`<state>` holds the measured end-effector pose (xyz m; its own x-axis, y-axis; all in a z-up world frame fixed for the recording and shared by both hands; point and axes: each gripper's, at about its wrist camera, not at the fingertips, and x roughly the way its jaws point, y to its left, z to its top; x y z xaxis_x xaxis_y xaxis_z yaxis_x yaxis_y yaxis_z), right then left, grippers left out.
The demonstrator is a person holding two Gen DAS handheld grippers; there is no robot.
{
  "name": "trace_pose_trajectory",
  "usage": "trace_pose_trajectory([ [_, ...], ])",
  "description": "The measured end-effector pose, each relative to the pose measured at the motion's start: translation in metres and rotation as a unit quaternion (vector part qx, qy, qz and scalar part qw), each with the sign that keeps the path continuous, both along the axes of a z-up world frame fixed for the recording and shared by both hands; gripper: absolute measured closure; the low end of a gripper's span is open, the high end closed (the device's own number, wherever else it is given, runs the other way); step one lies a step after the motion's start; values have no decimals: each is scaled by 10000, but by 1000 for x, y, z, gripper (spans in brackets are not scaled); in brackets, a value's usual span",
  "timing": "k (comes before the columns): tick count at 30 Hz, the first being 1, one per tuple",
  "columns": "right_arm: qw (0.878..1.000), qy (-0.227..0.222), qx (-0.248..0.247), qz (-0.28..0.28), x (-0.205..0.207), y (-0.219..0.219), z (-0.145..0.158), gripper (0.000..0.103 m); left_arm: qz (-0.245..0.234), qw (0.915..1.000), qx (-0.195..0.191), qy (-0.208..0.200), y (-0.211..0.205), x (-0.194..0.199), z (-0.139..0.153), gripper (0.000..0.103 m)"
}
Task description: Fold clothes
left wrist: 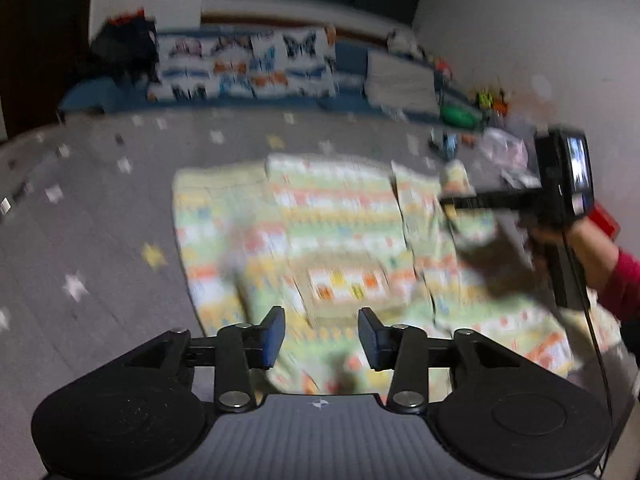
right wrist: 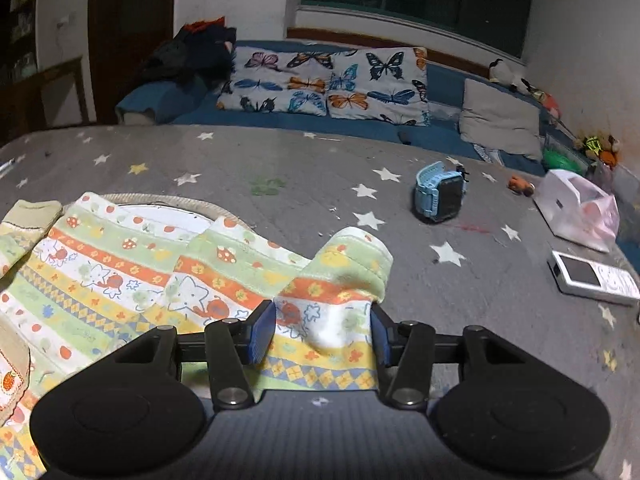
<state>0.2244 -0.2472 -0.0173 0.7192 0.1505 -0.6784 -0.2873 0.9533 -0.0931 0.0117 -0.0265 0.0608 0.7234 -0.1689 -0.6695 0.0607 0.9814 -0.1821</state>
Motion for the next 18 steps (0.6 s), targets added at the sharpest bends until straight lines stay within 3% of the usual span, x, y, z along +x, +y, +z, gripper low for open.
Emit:
trace_pose_trajectory([
  [5, 9996, 6, 249, 96, -22, -9, 13, 53, 784, 9955, 449, -273, 27, 32, 10, 50],
  [9, 9990, 8, 360, 283, -51, -16, 25, 53, 1363, 9882, 686, -117, 49, 76, -6, 49],
  [13, 9977, -67, 402, 533, -87, -21, 36, 52, 1558, 9843, 825, 85, 59, 110, -28, 49],
  [15, 9972, -86, 421, 617, -105, -23, 40, 51, 1524, 9847, 836, 145, 59, 118, -36, 51],
  [18, 9968, -174, 311, 713, -133, -26, 43, 47, 1473, 9855, 833, 94, 61, 121, -44, 70],
])
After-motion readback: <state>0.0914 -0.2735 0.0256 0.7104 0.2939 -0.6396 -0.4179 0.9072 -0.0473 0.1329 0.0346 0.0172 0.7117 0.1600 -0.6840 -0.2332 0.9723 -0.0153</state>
